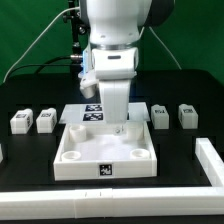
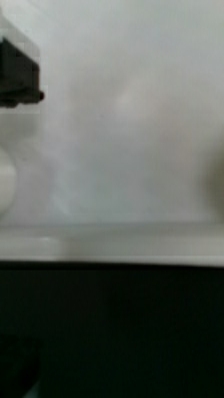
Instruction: Assemble one leg
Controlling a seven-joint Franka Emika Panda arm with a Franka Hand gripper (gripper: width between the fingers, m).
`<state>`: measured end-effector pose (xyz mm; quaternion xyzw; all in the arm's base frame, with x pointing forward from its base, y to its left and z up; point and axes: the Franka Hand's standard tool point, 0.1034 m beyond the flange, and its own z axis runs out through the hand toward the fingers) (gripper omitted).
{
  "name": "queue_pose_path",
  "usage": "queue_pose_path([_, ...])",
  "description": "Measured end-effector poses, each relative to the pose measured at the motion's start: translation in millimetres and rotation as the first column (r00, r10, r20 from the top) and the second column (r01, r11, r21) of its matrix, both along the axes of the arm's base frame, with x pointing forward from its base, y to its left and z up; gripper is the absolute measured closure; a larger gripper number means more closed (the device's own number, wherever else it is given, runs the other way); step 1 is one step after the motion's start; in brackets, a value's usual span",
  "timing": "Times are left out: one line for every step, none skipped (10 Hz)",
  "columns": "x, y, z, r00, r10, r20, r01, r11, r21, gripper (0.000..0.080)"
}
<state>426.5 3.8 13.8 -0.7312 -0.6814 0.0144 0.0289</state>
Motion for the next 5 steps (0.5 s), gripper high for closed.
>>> queue_pose_path([-1.9, -4.3, -4.1, 1.0, -0.011, -0.008, 0.011, 1.0, 0.001, 0.015])
queue_pose_path([-3.0, -6.0, -5.6, 1.0, -0.016, -0.011, 0.016, 1.0, 0.002, 0.015])
queue_pose_path([-2.9, -6.3, -5.4, 1.0, -0.017, -0.01, 0.017, 1.0, 0.001, 0.015])
queue_pose_path([-3.1, -6.3, -5.6, 1.0, -0.017, -0.011, 0.017, 1.0, 0.001, 0.015])
queue_pose_path([-3.4, -6.4, -5.8, 1.0, -0.017, -0.011, 0.017, 1.0, 0.001, 0.0288])
